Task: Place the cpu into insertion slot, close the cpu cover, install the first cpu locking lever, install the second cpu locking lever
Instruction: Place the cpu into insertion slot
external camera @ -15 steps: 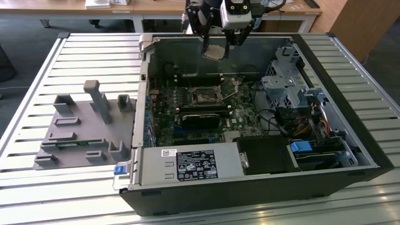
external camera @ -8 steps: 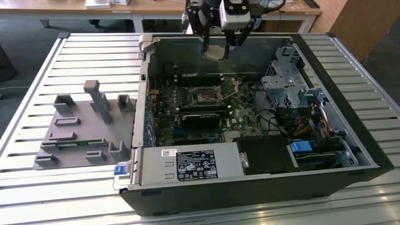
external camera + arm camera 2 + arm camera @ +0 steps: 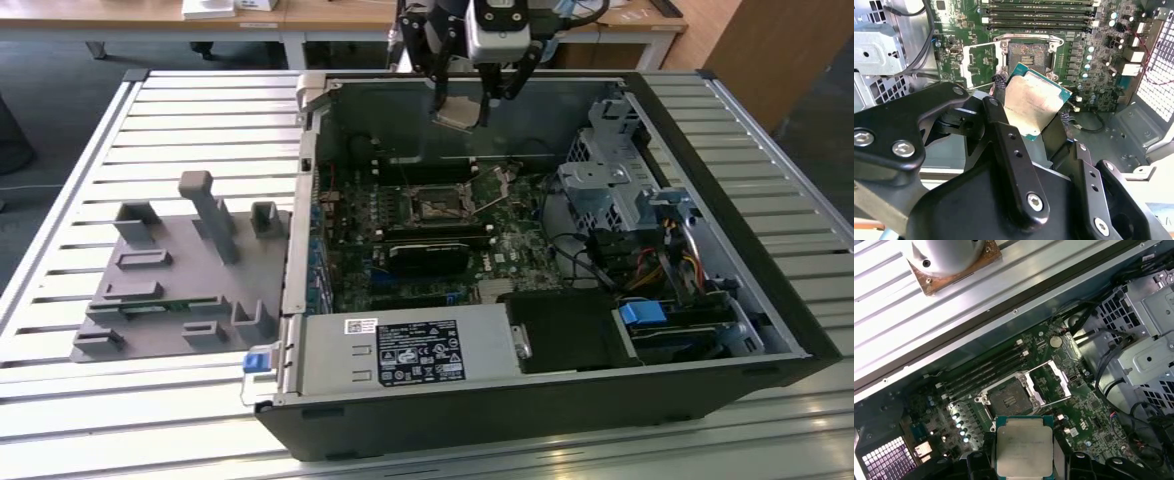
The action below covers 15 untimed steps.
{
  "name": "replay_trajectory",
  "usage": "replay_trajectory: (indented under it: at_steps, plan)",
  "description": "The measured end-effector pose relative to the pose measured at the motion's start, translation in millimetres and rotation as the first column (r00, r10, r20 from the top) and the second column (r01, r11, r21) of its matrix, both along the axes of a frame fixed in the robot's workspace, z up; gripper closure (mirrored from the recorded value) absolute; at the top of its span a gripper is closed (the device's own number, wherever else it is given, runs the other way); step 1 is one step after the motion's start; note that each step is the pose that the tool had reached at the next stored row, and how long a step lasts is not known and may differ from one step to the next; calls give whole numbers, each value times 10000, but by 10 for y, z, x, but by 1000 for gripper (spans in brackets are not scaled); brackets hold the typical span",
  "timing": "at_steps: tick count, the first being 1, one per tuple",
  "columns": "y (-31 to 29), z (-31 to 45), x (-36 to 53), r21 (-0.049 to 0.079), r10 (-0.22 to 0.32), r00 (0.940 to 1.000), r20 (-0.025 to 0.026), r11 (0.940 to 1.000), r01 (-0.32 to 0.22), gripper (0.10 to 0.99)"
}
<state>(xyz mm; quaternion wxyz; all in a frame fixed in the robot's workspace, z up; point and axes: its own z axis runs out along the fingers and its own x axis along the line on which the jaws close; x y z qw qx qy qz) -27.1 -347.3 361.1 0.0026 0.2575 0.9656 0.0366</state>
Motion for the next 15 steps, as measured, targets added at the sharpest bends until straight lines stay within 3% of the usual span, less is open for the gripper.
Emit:
replay_trajectory:
  at_steps: [15]
  plan:
    - [1,-10,0,-24,-803,9968,1,9968,803,545]
